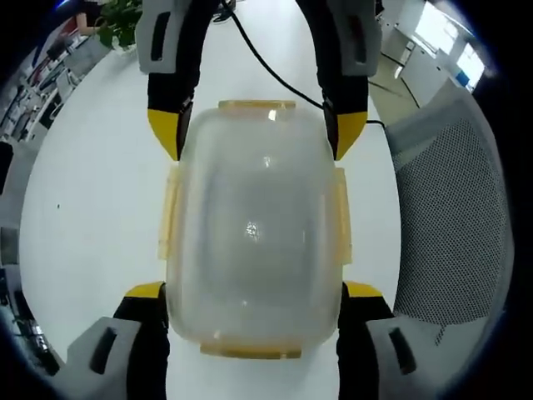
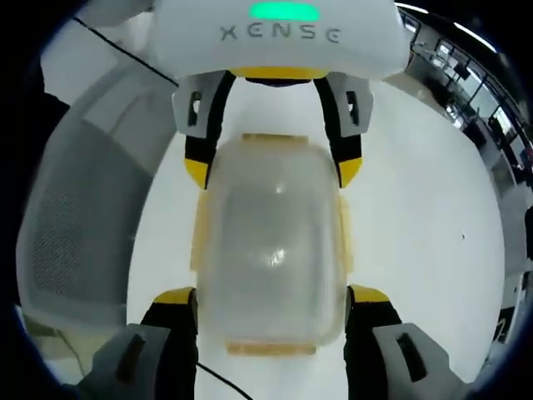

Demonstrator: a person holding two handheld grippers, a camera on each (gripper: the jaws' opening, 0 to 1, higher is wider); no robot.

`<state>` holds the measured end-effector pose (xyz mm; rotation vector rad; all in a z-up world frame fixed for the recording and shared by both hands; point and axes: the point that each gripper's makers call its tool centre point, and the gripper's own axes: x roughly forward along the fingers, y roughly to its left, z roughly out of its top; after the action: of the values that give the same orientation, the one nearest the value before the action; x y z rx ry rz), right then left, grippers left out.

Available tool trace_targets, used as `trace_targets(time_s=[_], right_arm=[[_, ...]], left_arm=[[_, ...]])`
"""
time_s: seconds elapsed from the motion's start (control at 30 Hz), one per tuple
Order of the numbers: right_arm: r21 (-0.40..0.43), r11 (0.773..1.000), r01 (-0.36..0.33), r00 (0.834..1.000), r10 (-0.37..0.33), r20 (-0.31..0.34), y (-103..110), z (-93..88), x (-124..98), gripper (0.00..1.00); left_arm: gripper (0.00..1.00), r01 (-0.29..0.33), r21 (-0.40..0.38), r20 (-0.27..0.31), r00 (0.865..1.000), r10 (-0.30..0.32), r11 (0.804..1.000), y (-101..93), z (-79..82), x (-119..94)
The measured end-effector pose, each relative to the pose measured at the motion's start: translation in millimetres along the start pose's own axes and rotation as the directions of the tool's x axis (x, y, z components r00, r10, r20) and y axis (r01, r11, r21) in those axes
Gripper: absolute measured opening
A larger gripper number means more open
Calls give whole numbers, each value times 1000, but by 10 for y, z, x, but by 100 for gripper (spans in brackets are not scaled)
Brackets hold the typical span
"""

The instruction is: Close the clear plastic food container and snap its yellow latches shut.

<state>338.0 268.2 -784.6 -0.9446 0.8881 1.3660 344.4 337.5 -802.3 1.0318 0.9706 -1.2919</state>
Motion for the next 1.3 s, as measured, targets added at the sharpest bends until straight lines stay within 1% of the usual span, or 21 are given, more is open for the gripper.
trace_targets(time_s=[0.17, 0.43, 0.6, 0.8, 1.1, 1.3], right_arm=[[29, 1000, 12, 1000, -12, -1, 21, 20, 8, 72], [43, 999, 24, 1000, -24, 3, 28, 28, 13, 72], [54, 998, 26, 1000, -26, 3, 22, 69, 33, 72], [56, 998, 29, 1000, -29, -5, 7, 169, 77, 72], [68, 997, 38, 999, -38, 9, -20, 339, 151, 72], [81, 996, 44, 999, -44, -4, -9, 441, 197, 72]], left_arm=[[83, 12, 34, -5, 1000, -12, 999, 5, -20, -2], [83, 15, 44, -1, 1000, -15, 999, 5, -26, -5], [83, 17, 53, 0, 1000, -17, 998, 16, -58, -15], [83, 19, 56, 7, 1000, -19, 998, 25, -168, -52], [83, 19, 57, 23, 1000, -21, 998, 53, -341, -100], [83, 24, 72, 12, 1000, -25, 997, 49, -443, -131]])
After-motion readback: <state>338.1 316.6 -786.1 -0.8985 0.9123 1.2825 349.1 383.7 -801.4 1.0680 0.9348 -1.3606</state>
